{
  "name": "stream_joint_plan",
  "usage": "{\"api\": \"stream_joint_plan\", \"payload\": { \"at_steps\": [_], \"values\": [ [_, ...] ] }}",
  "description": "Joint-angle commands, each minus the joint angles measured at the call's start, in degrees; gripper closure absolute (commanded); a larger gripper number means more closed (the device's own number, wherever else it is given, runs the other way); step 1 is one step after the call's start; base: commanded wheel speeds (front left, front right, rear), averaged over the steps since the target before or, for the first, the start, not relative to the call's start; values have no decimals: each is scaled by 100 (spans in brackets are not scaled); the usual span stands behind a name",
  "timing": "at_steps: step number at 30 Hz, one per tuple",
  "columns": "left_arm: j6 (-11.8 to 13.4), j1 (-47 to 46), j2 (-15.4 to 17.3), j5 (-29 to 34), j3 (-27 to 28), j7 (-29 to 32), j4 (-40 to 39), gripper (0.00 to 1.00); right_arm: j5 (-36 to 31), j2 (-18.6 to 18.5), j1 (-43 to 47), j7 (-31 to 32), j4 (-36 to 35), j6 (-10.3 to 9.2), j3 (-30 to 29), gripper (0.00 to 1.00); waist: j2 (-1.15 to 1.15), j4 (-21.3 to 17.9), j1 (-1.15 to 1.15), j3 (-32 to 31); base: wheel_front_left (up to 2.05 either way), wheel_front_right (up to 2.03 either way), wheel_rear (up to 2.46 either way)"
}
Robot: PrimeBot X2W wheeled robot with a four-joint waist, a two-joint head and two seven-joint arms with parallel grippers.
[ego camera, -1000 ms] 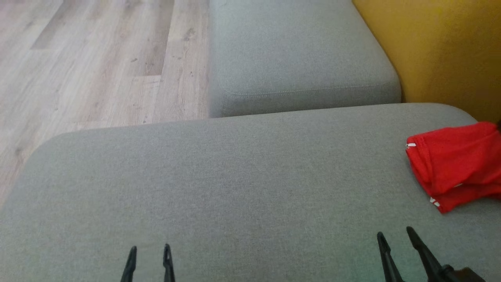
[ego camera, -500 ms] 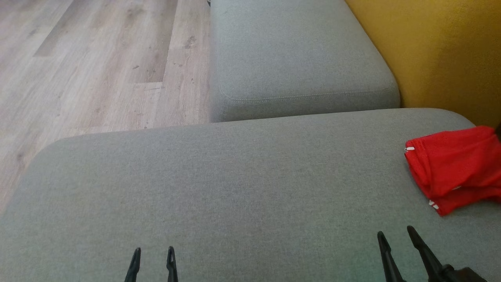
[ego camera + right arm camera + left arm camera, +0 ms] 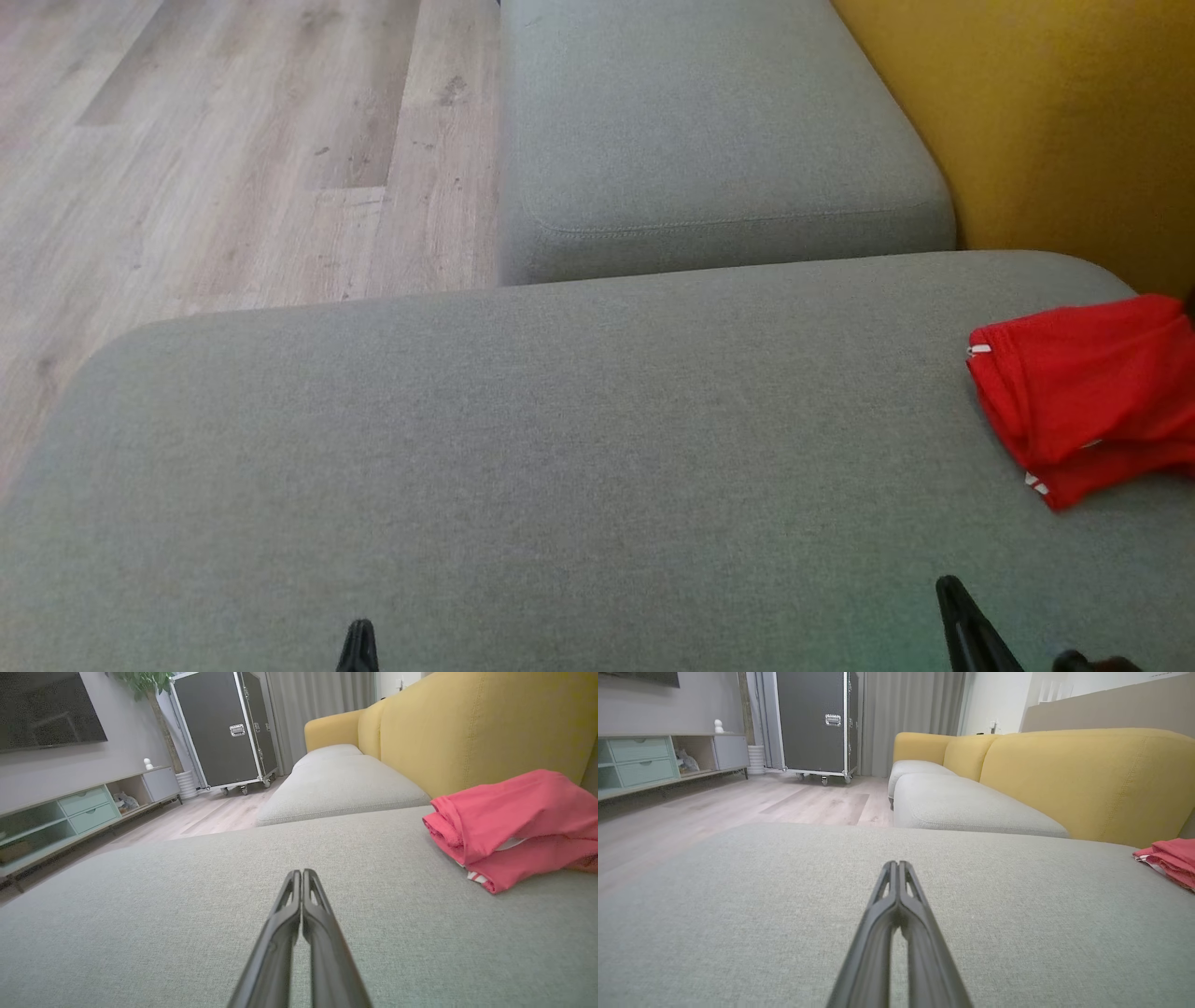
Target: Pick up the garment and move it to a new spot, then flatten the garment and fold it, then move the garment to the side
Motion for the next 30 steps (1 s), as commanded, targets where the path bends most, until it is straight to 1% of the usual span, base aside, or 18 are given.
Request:
{"api": "stream_joint_plan", "payload": {
  "at_steps": [1,7,30],
  "values": [
    [-49,-230,28,-187,69,23,-143,100,192,-9,-256,44,-160,0,-56,100,0,1,0,16,0,0,0],
    [-127,-352,46,-556,121,90,-61,100,539,-5,-361,111,-119,0,-91,100,0,1,0,63,0,0,0],
    [-454,-893,108,-2299,398,423,231,100,2175,46,-836,454,39,-1,-284,100,0,4,0,292,0,0,0]
  ]
}}
